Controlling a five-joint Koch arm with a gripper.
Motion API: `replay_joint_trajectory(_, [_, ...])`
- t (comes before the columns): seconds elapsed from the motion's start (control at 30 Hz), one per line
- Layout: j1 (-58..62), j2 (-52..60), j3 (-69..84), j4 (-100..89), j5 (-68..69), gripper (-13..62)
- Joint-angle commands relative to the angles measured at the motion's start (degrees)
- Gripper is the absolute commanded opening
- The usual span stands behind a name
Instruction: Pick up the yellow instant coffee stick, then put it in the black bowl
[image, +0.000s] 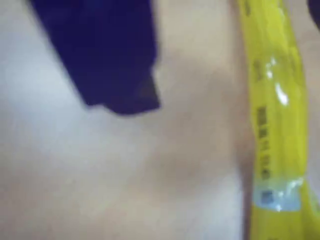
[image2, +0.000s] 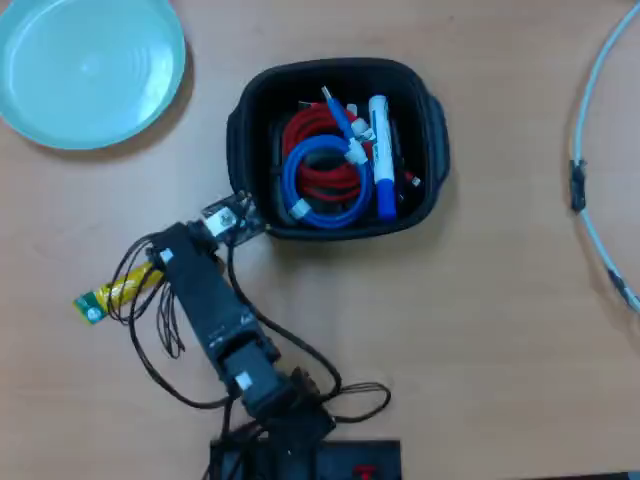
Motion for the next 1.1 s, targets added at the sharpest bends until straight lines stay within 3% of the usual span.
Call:
replay_joint_trajectory(0.0, [-1.6, -1.5, -6.5, 1.1, 0.3, 40.8])
replay_joint_trajectory(0.53, [-5.4, -20.2, -25.0, 11.8, 4.9, 41.3])
replay_joint_trajectory(0.93, [-2.4, -22.0, -25.4, 11.8, 18.7, 40.3])
replay_joint_trajectory(1.07, [-2.3, -21.9, -25.6, 11.8, 20.4, 33.6])
